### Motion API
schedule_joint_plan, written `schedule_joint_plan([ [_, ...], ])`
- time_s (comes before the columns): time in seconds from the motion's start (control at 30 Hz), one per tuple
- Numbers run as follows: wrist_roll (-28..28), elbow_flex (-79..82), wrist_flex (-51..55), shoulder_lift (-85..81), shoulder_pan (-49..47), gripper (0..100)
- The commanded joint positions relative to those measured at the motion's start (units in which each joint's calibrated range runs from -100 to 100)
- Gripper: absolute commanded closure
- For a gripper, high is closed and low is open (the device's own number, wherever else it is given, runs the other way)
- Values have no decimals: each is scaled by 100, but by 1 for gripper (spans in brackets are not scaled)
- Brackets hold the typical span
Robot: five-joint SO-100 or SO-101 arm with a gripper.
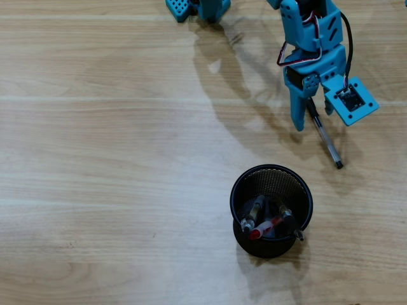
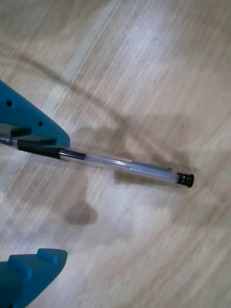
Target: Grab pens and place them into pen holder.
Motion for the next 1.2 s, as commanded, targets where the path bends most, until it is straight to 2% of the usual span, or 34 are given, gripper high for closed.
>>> schedule_joint_plan([
  [0.0,-25,-187,-27,46,-121,76],
  [0.2,-30,-196,-73,224,-258,76],
  [0.37,-308,-169,-73,335,-422,76],
  [0.63,-360,-196,-82,649,-486,76],
  [0.87,-638,-196,-91,1040,-496,76],
  [1.0,-638,-196,-392,1175,-505,76],
  [1.17,-643,-196,-583,1235,-486,88],
])
